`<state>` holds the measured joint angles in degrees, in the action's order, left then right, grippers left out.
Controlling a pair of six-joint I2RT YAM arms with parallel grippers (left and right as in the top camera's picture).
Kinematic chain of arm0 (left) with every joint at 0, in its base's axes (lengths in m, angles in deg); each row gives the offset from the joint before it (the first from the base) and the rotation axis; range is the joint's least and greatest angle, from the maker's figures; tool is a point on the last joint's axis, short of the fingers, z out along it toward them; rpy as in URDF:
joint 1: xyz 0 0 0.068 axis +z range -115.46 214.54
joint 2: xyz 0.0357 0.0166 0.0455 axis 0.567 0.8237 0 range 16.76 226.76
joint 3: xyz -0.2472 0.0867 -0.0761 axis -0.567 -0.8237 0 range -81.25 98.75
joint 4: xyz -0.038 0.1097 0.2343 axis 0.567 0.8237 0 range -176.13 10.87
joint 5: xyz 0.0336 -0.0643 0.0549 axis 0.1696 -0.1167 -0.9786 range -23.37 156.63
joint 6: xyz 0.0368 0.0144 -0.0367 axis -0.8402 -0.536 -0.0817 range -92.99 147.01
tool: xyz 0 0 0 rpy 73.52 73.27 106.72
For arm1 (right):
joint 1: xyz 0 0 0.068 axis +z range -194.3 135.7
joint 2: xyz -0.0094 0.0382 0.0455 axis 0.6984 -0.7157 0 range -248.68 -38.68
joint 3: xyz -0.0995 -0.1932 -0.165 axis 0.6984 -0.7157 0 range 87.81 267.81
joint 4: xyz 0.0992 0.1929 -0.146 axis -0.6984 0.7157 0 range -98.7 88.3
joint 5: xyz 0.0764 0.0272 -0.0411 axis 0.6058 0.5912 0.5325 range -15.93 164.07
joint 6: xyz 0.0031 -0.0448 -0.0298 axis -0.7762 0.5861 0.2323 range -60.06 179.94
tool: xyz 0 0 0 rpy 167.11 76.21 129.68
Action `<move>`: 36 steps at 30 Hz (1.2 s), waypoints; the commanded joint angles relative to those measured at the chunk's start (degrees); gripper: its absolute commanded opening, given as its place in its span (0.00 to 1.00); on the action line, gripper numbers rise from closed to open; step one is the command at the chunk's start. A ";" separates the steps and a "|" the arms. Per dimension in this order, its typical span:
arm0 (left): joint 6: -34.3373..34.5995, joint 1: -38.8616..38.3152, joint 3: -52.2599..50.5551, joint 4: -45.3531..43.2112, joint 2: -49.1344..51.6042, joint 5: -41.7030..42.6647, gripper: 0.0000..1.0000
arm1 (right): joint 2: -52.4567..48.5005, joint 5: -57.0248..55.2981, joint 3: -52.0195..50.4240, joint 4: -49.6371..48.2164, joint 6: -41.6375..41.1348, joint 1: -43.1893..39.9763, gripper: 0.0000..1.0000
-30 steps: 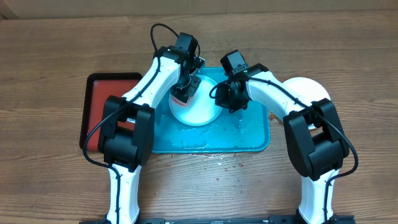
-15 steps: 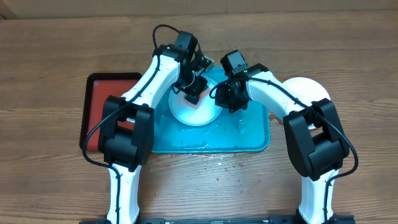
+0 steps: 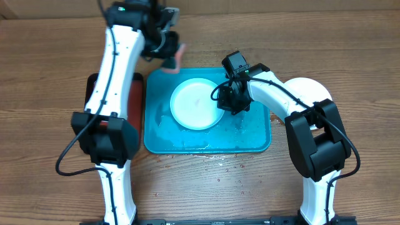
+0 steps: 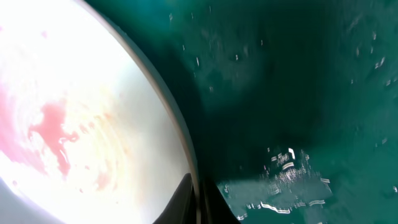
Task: Clean dirty plates on tray and stack at the side
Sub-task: 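Lift the sponge off the plate with the left gripper, move it left, then lift the light-blue plate with the right gripper and carry it right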
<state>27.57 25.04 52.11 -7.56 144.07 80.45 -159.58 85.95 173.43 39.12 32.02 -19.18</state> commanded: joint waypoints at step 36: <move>8.92 0.11 0.92 13.90 -1.40 -9.77 0.04 | 26.40 -88.46 0.74 22.43 -10.25 27.65 0.04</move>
<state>35.70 26.16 52.20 6.73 144.07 71.03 -135.16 5.89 173.48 61.61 23.41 8.56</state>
